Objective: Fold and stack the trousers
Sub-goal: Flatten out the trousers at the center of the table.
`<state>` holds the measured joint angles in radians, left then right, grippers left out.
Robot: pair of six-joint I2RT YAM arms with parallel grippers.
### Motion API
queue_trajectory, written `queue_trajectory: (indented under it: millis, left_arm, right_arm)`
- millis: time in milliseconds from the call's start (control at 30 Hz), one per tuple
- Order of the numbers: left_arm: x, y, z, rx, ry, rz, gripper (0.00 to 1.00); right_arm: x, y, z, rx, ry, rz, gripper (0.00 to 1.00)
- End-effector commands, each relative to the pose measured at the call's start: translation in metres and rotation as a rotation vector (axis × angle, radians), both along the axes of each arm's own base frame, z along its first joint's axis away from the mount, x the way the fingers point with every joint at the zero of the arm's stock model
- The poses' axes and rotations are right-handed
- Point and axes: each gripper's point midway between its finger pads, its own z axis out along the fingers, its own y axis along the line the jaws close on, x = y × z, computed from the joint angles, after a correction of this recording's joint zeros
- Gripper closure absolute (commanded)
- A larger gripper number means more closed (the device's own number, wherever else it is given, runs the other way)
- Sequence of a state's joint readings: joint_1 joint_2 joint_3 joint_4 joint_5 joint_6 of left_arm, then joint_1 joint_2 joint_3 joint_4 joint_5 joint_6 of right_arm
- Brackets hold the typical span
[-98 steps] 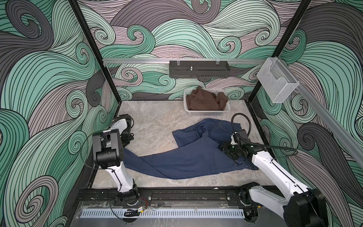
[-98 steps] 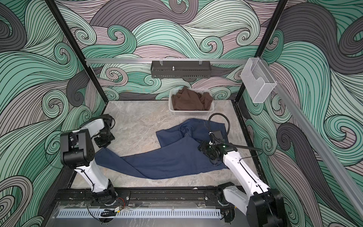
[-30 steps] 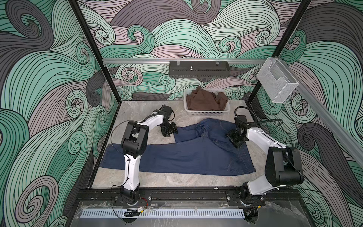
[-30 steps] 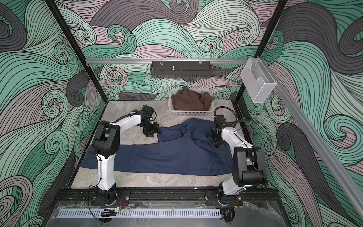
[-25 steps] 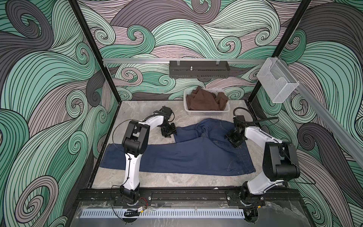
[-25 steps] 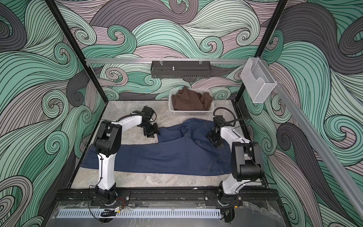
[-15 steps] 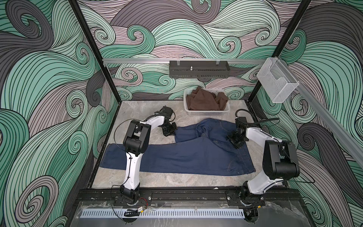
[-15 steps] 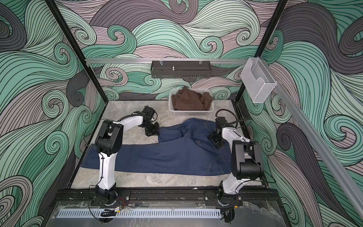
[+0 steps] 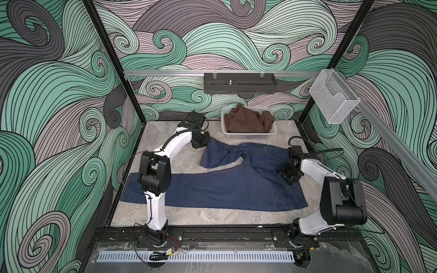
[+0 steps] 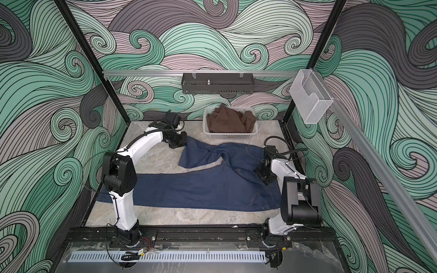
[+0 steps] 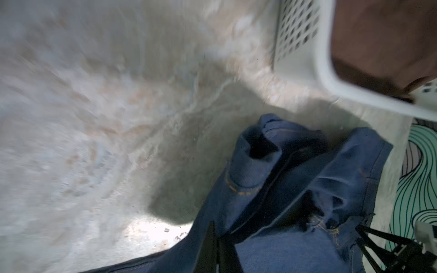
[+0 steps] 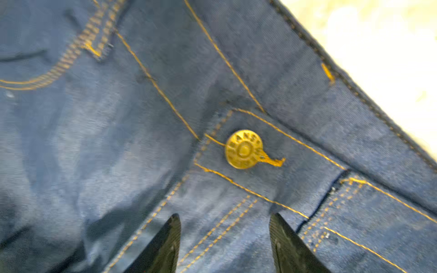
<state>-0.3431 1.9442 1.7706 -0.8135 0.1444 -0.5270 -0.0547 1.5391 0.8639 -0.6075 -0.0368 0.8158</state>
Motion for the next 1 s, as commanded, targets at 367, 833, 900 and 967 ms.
queue_trajectory:
  millis: [367, 833, 900, 967]
  left_arm:
    - [-0.005, 0.043, 0.055, 0.248, -0.068, -0.036, 1.00]
    - [-0.010, 0.067, 0.039, 0.296, 0.037, 0.067, 1.00]
    - [-0.013, 0.071, 0.034, 0.290, 0.083, 0.073, 1.00]
    - [-0.018, 0.074, 0.030, 0.287, 0.140, 0.070, 0.89]
  right_arm:
    - [-0.018, -0.002, -0.009, -0.027, 0.053, 0.031, 0.40]
    - [-0.014, -0.005, 0.021, -0.051, -0.007, 0.058, 0.51]
    - [-0.010, -0.003, 0.034, -0.054, -0.043, 0.069, 0.51]
    - [-0.006, -0.002, 0.050, -0.067, -0.087, 0.077, 0.50]
